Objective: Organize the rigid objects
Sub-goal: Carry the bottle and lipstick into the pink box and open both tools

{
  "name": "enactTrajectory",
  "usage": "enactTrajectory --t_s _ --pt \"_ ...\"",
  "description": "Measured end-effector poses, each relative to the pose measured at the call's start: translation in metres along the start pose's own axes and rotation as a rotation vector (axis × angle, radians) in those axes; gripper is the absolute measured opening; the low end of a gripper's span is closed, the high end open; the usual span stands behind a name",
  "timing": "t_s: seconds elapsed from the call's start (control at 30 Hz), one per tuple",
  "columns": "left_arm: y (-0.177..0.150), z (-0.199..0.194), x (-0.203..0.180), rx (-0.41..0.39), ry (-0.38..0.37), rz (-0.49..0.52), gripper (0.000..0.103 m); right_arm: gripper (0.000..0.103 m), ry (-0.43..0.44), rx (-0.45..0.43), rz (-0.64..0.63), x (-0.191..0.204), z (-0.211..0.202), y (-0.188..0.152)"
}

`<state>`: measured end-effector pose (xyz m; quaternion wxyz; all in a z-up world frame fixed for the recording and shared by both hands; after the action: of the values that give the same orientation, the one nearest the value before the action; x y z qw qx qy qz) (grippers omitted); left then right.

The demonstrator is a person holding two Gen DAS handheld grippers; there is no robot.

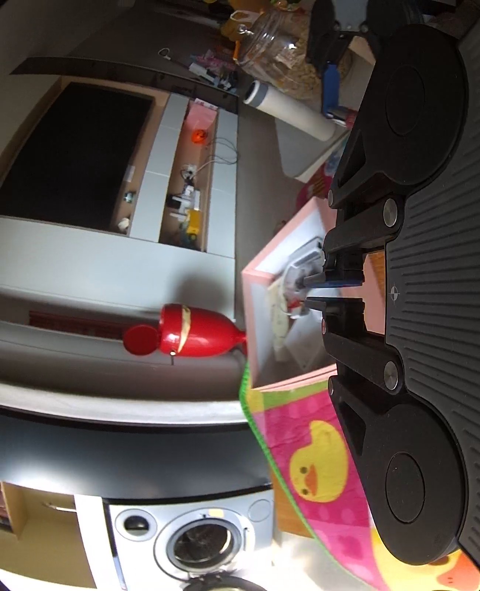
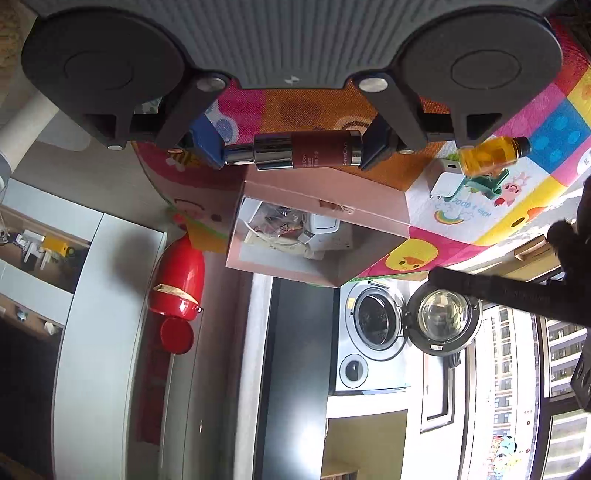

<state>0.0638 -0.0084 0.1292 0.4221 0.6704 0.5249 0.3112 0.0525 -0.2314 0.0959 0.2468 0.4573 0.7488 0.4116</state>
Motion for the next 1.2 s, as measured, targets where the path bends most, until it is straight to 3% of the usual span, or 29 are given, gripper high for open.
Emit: enactTrajectory --t_s 0.07,0.13,0.2,0.27,0.43,0.6,0.7,0.9,1.03,1.2 --pt "0.022 0.005 -0.001 -0.024 0.003 0.018 0.006 0.078 -0.001 0.007 0.023 -0.006 0.003 -0.003" --pt "0.027 0.009 -0.005 0.007 -0.062 0.021 0.008 0.078 0.013 0.027 0.048 -0.01 0.008 -0.008" --pt "0.014 0.011 -0.014 0.075 -0.146 0.043 0.012 0.078 0.041 0.055 0.077 -0.01 0.013 -0.019" --pt "-0.015 0.008 -0.022 0.175 -0.184 0.109 0.015 0.078 0.051 0.083 0.088 -0.009 0.02 -0.03" --pt "-0.092 -0.017 -0.016 0.34 -0.137 0.303 0.015 0.078 0.065 0.157 0.086 0.0 0.04 -0.051" --pt "-0.132 -0.016 0.008 0.448 -0.091 0.273 0.016 0.078 0.065 0.212 0.084 0.008 0.055 -0.058" --pt "-0.14 -0.01 0.01 0.458 -0.09 0.264 0.035 0.078 0.063 0.245 0.071 0.013 0.06 -0.064" --pt "-0.154 0.005 0.005 0.519 -0.09 0.267 0.038 0.08 0.027 0.239 -0.003 0.017 0.061 -0.072" --pt "-0.154 0.002 0.019 0.489 -0.101 0.108 0.037 0.082 0.032 0.232 0.007 0.015 0.061 -0.072" --pt "-0.157 -0.005 0.016 0.414 -0.055 0.11 0.032 0.079 0.037 0.228 0.013 0.015 0.062 -0.069"
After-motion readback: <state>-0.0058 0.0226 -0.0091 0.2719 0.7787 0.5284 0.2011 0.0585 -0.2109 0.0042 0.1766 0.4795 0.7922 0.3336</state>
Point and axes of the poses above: each gripper's, at about its wrist camera, not at the fingertips, and z roughly the way its jaws point, x to its left, y to its top, the point moved 7 cm from there along z, roughly the way its jaws point, and after that the axes turned 6 degrees about z, right-handed, at the moved point
